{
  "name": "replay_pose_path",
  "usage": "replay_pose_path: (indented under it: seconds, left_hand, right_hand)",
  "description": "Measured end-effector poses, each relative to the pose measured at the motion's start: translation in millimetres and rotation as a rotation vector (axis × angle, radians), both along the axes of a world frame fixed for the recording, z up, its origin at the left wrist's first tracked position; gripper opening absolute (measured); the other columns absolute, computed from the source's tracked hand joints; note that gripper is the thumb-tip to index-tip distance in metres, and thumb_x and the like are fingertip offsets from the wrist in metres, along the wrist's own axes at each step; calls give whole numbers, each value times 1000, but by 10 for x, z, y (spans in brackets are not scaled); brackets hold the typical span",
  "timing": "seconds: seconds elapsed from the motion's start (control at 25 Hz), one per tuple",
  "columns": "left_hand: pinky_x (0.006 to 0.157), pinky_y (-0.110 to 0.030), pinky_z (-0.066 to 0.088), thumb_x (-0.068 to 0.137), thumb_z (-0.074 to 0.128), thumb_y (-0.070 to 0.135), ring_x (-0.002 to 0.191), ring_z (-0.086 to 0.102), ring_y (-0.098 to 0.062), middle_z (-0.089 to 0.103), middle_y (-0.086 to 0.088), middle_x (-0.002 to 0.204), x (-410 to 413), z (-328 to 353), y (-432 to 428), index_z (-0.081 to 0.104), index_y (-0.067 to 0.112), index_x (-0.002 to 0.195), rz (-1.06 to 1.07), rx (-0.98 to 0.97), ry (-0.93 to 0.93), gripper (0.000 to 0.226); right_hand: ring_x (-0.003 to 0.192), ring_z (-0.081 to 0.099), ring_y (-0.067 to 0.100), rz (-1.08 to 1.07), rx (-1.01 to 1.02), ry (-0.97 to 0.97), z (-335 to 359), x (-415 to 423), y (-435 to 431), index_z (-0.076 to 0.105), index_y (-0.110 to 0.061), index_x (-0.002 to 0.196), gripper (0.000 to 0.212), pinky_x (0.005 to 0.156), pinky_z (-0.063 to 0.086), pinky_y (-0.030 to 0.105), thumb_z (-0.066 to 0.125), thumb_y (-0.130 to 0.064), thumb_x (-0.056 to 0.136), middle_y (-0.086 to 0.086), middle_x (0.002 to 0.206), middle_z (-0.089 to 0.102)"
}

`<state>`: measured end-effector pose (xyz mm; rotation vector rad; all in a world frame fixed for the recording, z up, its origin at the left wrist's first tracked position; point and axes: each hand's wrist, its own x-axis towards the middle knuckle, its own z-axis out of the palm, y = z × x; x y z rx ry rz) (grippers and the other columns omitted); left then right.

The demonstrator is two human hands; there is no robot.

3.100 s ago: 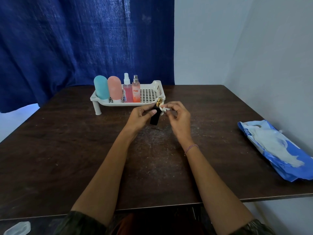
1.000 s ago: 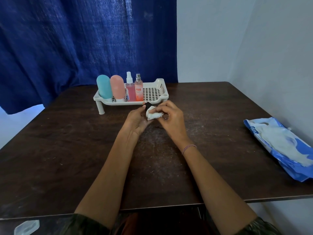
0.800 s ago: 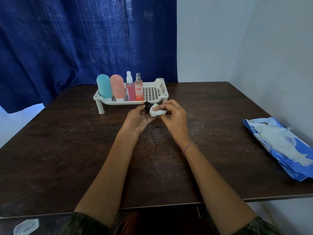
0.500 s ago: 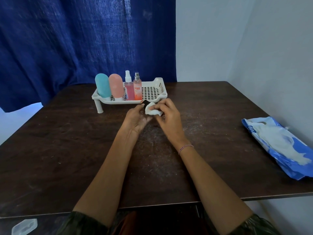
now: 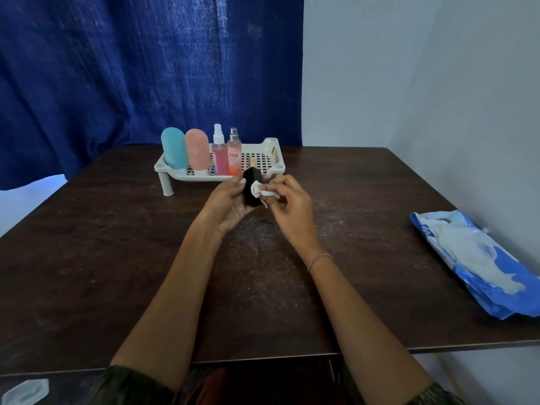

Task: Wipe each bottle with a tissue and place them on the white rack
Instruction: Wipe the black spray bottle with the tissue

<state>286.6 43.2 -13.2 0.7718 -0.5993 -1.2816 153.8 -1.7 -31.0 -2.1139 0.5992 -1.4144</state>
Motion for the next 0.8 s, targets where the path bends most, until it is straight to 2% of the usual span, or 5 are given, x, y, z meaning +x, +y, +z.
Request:
replay_pose_path:
  seconds: [0.2, 0.36, 0.48, 0.6, 0.8]
  left_hand:
    - [96, -51, 47, 101, 37, 14, 122, 53, -29, 54, -16, 133, -65, -44, -26, 43, 11, 138, -146, 71, -300, 38]
    - [88, -38, 56, 94, 51, 6, 119, 56, -25, 57, -11, 130, -138, -60, -19, 44, 12, 138, -130, 34, -435, 46]
    - [81, -27, 57, 87, 60, -1, 117, 57, -16, 58, -3, 129, -161, -89, -21, 46, 16, 138, -54, 20, -644, 56]
    - [78, -19, 54, 80, 65, -8, 106, 62, -10, 59, -4, 126, -151, -86, -35, 46, 14, 134, 71, -5, -677, 61]
    - [76, -20, 55, 79, 65, -10, 105, 63, -14, 60, -10, 124, -151, -62, -16, 45, 13, 120, 74, -4, -647, 51]
  right_hand:
    - [99, 56, 9, -159, 58, -60, 19, -38, -96, 68, -5, 102, 20, 84, 49, 14, 65, -2, 82, 4, 102, 58]
    - [94, 53, 5, -230, 74, -40, 24, -58, -142, 66, -7, 107, 22, 82, 45, 7, 62, -4, 86, -1, 101, 54]
    - [97, 50, 3, -198, 24, 29, 15, -47, -119, 64, -7, 112, 24, 86, 47, 14, 58, -6, 89, -6, 103, 48]
    - [102, 51, 7, -142, 37, 17, 18, -39, -128, 65, -8, 108, 20, 88, 48, 17, 57, -5, 89, -5, 104, 49]
    - [104, 60, 12, 100, 510, -200, 87, -129, -183, 61, -14, 110, 28, 85, 52, 25, 67, -8, 83, 3, 112, 64]
